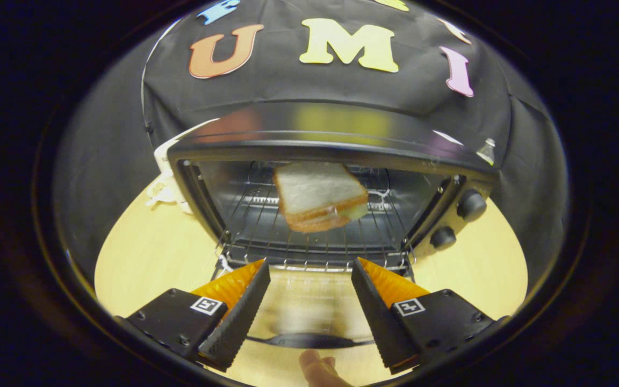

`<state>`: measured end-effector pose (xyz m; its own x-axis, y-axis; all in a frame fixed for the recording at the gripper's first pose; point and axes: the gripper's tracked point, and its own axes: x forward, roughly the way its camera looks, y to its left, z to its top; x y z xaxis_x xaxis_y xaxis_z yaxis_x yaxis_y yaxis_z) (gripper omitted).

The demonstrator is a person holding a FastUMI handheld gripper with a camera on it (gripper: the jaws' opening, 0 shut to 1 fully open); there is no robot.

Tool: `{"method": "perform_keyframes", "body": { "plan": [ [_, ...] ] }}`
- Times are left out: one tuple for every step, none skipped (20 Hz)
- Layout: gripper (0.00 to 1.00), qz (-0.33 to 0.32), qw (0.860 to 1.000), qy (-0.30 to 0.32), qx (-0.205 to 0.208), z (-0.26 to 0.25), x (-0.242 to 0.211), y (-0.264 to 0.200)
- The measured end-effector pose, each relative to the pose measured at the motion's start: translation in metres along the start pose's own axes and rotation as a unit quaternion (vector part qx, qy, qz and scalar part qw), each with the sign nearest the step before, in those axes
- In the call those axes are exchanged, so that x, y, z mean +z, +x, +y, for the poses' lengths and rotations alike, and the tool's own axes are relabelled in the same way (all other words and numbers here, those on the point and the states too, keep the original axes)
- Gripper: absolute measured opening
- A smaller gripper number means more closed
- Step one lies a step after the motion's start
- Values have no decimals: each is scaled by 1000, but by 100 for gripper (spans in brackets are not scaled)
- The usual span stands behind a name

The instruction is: Open the toaster oven, put the food inside, and close the toaster oven door.

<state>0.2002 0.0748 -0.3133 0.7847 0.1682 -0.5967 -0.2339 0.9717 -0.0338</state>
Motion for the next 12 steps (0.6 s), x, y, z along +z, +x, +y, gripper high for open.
{"method": "perform_keyframes", "body": {
  "plan": [
    [100,-6,1000,6,6,3,-7,-7],
    [100,-9,1000,10,9,5,-14,-13],
    [100,-15,1000,14,7,5,-21,-18],
    [100,-22,1000,21,3,4,-27,-22],
    [100,-26,999,29,-4,3,-34,-25],
    [100,-29,999,39,-7,2,-43,-27],
    [100,-33,998,50,-13,2,-50,-29],
    [100,-35,998,47,-14,3,-58,-30],
    [99,-38,998,41,-22,4,-63,-30],
    [99,-42,998,34,-26,4,-69,-31],
    [99,-55,998,27,-29,3,-69,-33],
    [99,-54,998,24,-35,1,-75,-35]
  ]
}}
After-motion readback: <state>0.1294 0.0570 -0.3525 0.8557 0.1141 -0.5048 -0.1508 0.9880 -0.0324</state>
